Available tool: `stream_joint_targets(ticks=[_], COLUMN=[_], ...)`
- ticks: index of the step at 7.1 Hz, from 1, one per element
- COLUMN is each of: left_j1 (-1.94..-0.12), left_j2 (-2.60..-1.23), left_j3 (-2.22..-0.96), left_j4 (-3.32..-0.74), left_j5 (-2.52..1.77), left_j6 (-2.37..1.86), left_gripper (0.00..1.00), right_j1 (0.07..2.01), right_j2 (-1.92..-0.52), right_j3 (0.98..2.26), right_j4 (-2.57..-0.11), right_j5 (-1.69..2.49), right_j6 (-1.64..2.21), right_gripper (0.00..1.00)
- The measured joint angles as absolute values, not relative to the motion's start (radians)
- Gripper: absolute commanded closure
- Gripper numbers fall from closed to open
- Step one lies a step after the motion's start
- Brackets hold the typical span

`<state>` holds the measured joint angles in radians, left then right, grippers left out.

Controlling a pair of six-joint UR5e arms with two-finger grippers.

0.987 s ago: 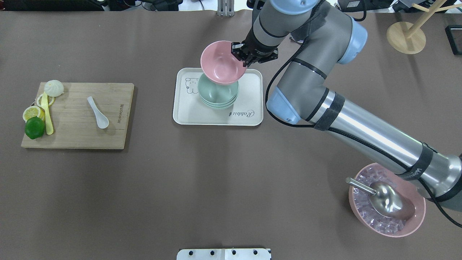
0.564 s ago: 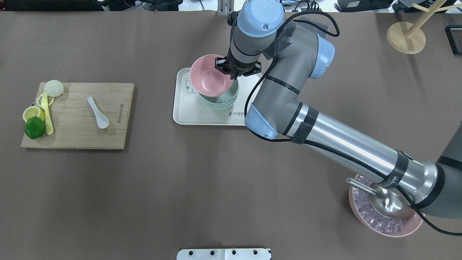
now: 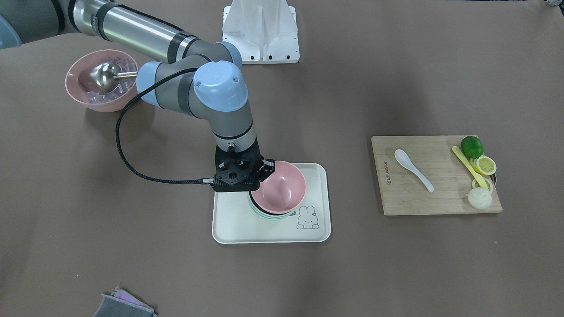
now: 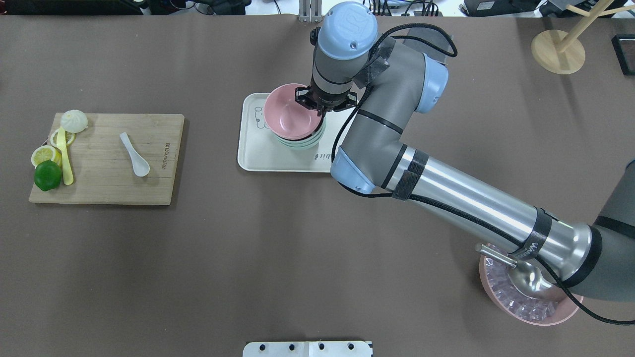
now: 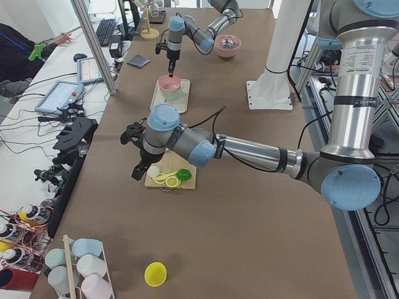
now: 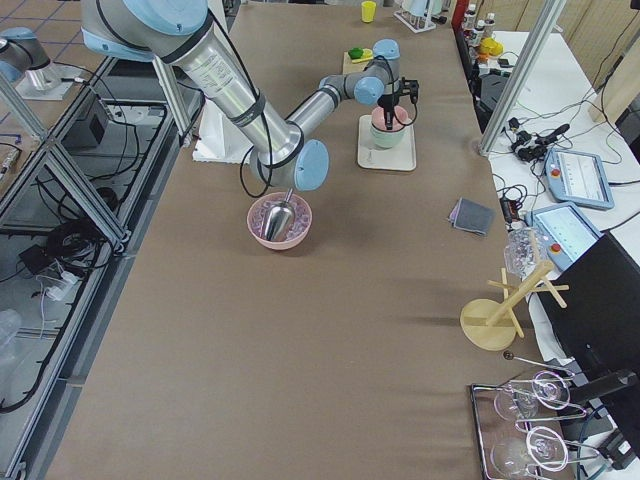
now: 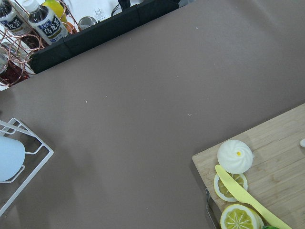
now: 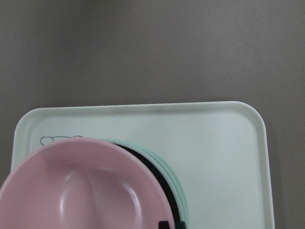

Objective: Stack pink bowl on green and place spoon
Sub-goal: 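Lower the pink bowl into the green bowl and open the right gripper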

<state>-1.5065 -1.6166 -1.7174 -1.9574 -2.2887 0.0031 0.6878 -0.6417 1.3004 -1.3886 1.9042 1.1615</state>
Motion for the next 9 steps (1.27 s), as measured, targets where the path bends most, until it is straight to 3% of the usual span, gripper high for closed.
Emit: stream_joint_targets(ticks=[5,6,7,9], left_j1=[-1.495,-1.492,-1.492,-1.491], left_j2=[-1.617,-1.617,-1.617,-1.617], left_j3=[-1.719,-1.719,-1.72,-1.719], left_j4=[-1.959,-1.96,-1.96,-1.959], left_j5=[-2.289,-2.289,-2.289,-2.289], left_j6=[-0.014,-0.015,-0.015,-0.016], left_gripper=[0.01,0.01,0.01,0.01], right_j1=[0.683,0.683,0.683,0.686], right_j2=[-0.647,-0.647,-0.646,-0.647], right_j3=[1.287,1.286,1.286,1.288], right_j4=[-1.393,-1.393,-1.393,-1.392], right_j5=[1.904,1.904,1.903,1.886], right_j6=[1.155,1.156,1.159,1.165], right_gripper=[0.99,0.28,0.0,0.0])
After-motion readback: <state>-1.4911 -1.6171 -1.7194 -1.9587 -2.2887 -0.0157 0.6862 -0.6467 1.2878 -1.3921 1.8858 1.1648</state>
